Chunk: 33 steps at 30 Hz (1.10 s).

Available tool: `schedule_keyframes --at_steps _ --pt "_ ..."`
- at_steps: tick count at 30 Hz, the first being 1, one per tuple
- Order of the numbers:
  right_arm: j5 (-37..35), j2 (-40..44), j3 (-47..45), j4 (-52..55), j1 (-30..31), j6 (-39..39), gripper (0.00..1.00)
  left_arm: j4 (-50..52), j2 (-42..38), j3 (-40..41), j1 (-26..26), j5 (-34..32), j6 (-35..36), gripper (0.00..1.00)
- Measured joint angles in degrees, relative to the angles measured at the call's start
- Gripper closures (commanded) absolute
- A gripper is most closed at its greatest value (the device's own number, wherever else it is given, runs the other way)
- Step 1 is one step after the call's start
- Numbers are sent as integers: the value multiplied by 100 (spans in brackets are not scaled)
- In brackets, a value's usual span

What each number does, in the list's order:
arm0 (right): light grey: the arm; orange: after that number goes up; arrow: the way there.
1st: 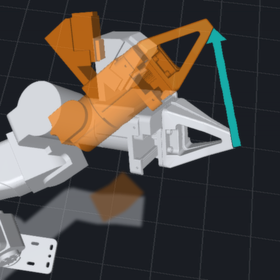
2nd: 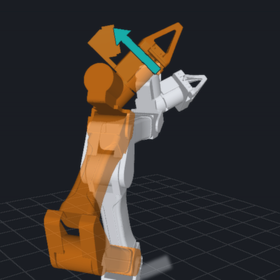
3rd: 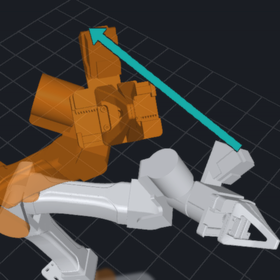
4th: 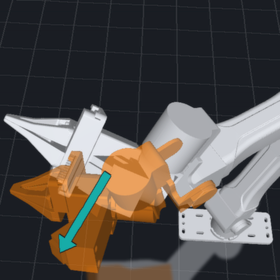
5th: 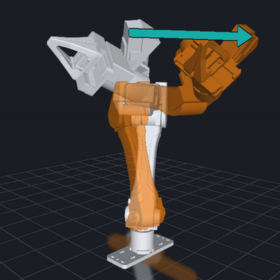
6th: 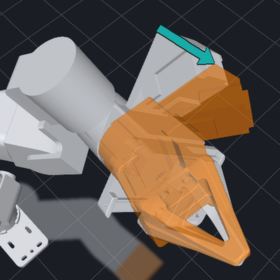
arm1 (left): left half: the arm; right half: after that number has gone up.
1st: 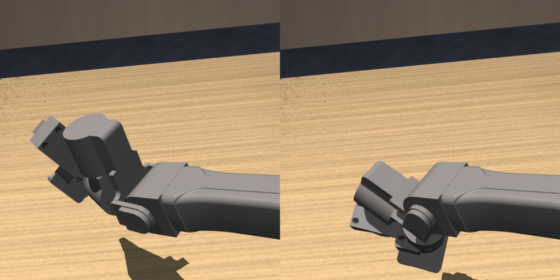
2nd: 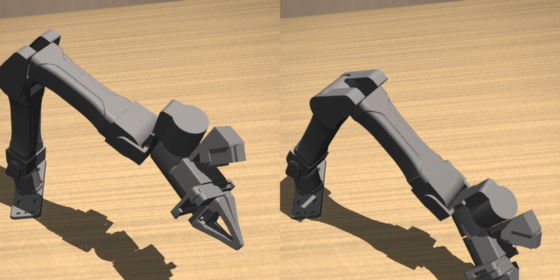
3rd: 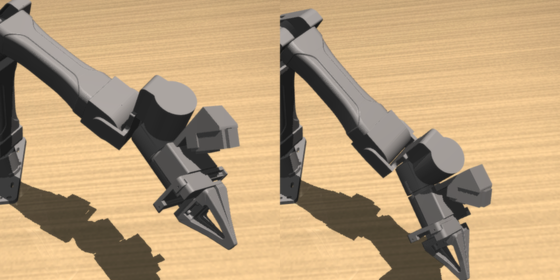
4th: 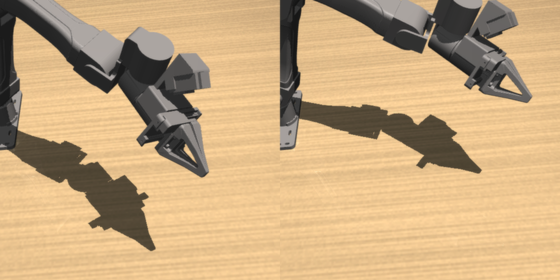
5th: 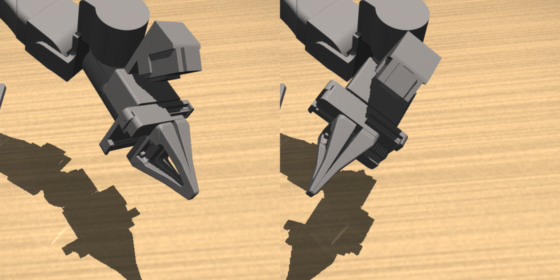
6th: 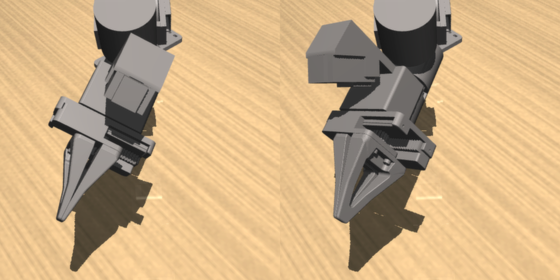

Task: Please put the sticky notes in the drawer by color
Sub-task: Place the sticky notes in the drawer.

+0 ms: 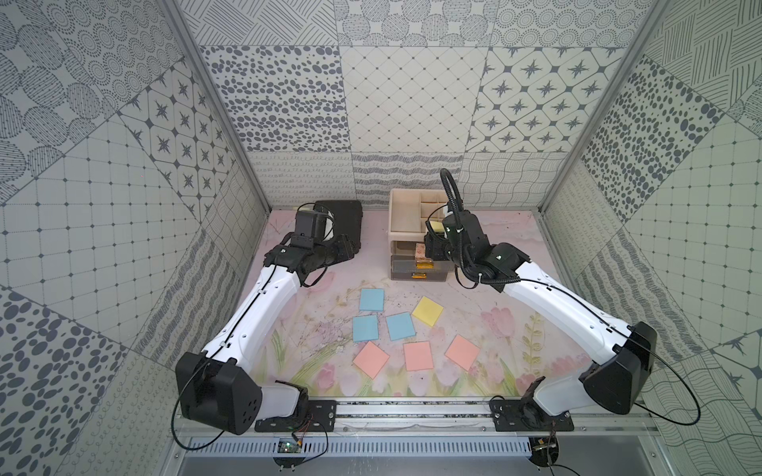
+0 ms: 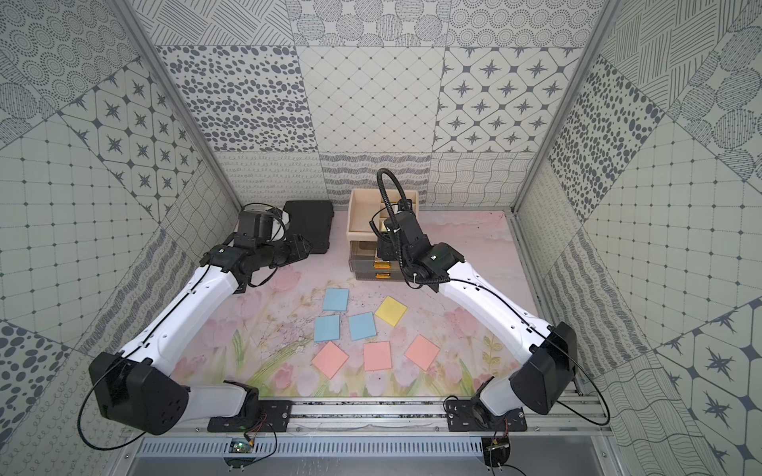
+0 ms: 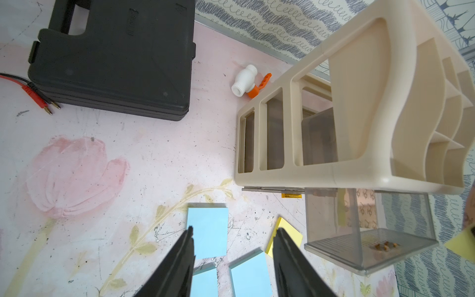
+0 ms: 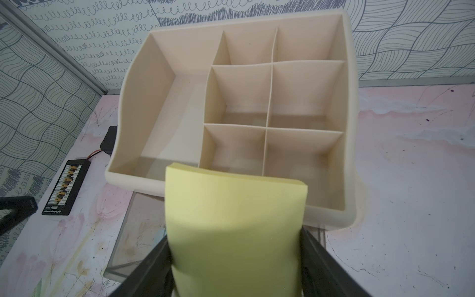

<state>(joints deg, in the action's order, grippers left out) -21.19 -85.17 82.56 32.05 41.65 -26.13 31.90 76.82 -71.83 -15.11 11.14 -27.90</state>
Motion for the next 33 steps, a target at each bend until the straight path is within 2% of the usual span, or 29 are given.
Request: schedule_keyframes --at_steps 10,26,33 --pt "-461 -424 -17 -695 369 483 24 -2 -44 109 24 2 0 47" --pt "-975 -750 -72 -1425 431 780 23 -2 -136 184 109 2 4 47" --pt "-1036 -756 -166 -1580 450 837 19 -2 -140 190 133 4 4 47"
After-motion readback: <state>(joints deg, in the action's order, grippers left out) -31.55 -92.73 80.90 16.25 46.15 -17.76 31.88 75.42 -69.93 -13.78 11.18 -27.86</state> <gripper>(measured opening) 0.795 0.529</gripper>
